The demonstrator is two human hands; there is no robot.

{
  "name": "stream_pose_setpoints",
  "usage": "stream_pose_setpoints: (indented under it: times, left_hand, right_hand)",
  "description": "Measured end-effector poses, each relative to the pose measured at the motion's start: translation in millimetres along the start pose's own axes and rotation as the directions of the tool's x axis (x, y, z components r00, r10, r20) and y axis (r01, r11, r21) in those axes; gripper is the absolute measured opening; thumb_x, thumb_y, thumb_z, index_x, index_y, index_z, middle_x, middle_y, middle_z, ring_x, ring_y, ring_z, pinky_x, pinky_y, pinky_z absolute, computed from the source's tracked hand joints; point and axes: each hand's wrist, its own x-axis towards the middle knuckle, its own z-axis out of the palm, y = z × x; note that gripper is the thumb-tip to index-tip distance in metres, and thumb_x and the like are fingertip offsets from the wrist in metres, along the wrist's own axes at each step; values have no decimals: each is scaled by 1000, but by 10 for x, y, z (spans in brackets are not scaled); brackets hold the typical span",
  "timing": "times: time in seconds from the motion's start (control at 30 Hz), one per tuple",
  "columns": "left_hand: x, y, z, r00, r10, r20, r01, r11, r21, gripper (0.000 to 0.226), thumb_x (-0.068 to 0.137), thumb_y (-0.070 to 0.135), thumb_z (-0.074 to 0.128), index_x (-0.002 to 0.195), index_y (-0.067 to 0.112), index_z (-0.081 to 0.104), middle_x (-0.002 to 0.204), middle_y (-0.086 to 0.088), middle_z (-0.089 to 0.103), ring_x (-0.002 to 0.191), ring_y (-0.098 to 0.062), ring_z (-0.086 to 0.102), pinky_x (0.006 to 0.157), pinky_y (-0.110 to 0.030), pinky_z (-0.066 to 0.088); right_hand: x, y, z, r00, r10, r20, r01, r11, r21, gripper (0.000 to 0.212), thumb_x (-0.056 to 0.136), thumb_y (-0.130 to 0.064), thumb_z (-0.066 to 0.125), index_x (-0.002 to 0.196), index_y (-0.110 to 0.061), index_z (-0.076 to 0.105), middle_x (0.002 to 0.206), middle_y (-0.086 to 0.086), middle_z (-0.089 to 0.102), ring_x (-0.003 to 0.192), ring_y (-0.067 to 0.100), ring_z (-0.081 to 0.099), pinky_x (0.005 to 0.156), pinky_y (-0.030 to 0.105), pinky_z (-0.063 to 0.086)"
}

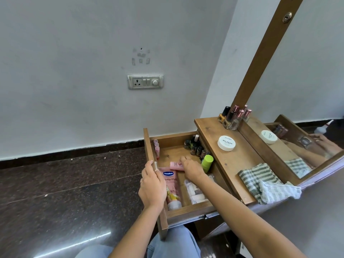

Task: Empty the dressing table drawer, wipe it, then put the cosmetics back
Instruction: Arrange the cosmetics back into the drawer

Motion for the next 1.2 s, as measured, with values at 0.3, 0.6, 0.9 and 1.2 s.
stream_pose_setpoints:
  times: [0.3, 0.6, 0.9, 1.2]
  left_hand:
    - [0, -6, 11, 1000, 1, -1, -1, 1000, -1, 37, 99, 27, 43, 136, 21, 42, 124, -7, 60, 88, -23, 66, 53, -25, 41]
    - [-5, -7, 4, 1000, -6, 3, 6, 1000, 7, 37, 100, 26, 42, 136, 21, 41, 125, -8, 59, 88, -24, 66, 53, -29, 46]
    - [-2, 0, -2, 1000, -1, 1, 1, 1000, 8, 36, 100, 26, 42, 136, 21, 42, 125, -8, 60, 88, -24, 66, 53, -29, 46]
    - [5, 4, 3, 1000, 0, 0, 0, 1000, 14, 37, 100, 28, 41, 136, 21, 42, 126, -7, 59, 89, -23, 66, 53, -26, 43]
  right_hand:
    - [-104, 70, 47, 1000, 14, -22, -16, 997, -69, 57, 86, -6, 62, 135, -16, 35, 129, 6, 51, 105, 26, 65, 77, 35, 54]
    - [-110, 52, 26, 999, 36, 4, -35, 999, -35, 55, 81, -12, 71, 127, -14, 41, 124, 8, 55, 111, 26, 60, 82, 34, 52]
    - [-69, 19, 21, 996, 89, -3, -89, 993, -75, 44, 90, -12, 60, 130, -11, 42, 127, 10, 54, 117, 26, 55, 87, 34, 50]
    - [-124, 39, -3, 998, 59, 19, -58, 997, -51, 54, 85, -13, 67, 131, -14, 39, 128, 8, 52, 119, 26, 53, 85, 34, 50]
